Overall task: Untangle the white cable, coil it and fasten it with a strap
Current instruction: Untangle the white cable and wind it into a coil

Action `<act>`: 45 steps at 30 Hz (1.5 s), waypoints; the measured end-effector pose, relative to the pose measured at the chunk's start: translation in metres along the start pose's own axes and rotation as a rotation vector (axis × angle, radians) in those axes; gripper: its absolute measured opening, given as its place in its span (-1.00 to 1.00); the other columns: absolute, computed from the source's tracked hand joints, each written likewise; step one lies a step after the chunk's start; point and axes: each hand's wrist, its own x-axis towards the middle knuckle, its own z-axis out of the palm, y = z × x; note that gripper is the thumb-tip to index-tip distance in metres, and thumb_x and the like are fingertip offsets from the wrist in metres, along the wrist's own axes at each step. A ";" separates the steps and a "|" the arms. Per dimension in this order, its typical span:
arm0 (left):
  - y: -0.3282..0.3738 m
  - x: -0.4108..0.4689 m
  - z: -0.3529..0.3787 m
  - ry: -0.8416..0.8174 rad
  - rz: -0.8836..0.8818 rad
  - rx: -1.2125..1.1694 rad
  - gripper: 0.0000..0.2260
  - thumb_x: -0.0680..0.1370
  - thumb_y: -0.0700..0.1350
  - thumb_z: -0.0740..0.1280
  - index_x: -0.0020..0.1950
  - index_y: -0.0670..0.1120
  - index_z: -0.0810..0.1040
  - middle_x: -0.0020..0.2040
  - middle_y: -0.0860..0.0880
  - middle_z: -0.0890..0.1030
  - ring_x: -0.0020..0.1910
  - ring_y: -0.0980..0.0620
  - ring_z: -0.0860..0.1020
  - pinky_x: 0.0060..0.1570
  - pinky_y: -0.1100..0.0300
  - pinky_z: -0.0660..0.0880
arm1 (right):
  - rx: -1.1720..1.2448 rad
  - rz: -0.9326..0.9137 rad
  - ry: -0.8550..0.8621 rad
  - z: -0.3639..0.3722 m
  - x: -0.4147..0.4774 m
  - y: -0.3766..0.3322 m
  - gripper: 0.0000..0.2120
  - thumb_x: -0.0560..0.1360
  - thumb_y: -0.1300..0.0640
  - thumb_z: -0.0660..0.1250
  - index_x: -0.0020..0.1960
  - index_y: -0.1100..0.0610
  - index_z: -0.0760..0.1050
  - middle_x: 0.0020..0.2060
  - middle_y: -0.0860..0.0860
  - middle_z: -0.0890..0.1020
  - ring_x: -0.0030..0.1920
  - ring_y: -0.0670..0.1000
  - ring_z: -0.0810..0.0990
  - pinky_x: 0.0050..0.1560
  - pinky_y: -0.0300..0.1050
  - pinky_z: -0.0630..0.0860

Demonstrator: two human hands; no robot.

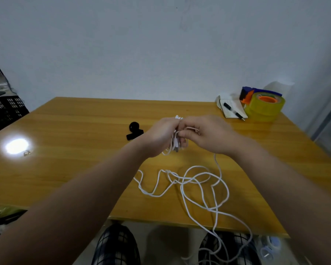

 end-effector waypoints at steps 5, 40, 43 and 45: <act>0.007 -0.007 0.009 -0.029 -0.066 0.170 -0.77 0.57 -0.06 0.13 -0.28 -0.05 0.29 -0.44 0.01 0.18 -0.51 0.07 0.12 -0.46 0.17 0.04 | 0.660 0.137 -0.006 -0.009 -0.006 -0.001 -0.81 0.54 0.05 0.28 -0.03 0.17 0.37 -0.44 -0.08 0.46 -0.43 -0.10 0.43 -0.42 -0.24 0.37; -0.016 0.002 -0.021 0.082 0.046 -0.072 -0.69 0.58 0.03 0.26 -0.27 -0.12 0.39 -0.56 0.08 0.18 -0.58 0.11 0.16 -0.48 0.24 0.19 | 0.736 0.381 0.310 0.017 0.007 0.017 -0.89 0.55 0.15 0.27 -0.08 0.10 0.57 -0.08 -0.04 0.58 -0.06 -0.18 0.50 -0.02 -0.33 0.38; -0.012 0.007 -0.021 0.104 0.042 -0.035 -0.72 0.59 -0.02 0.28 -0.27 -0.12 0.41 -0.55 0.07 0.19 -0.58 0.11 0.16 -0.50 0.25 0.21 | 0.861 0.466 0.304 0.024 0.011 0.015 -0.89 0.56 0.14 0.24 -0.02 0.08 0.55 -0.09 -0.10 0.59 0.00 -0.12 0.51 0.04 -0.21 0.37; -0.020 0.012 -0.028 0.220 0.024 0.065 -0.71 0.57 -0.04 0.32 -0.32 -0.12 0.44 -0.55 0.06 0.23 -0.59 0.10 0.19 -0.48 0.23 0.20 | 0.571 0.537 0.243 0.035 0.009 0.016 -0.78 0.51 0.02 0.29 0.15 -0.02 0.46 0.10 -0.08 0.53 0.17 -0.02 0.44 0.19 -0.09 0.31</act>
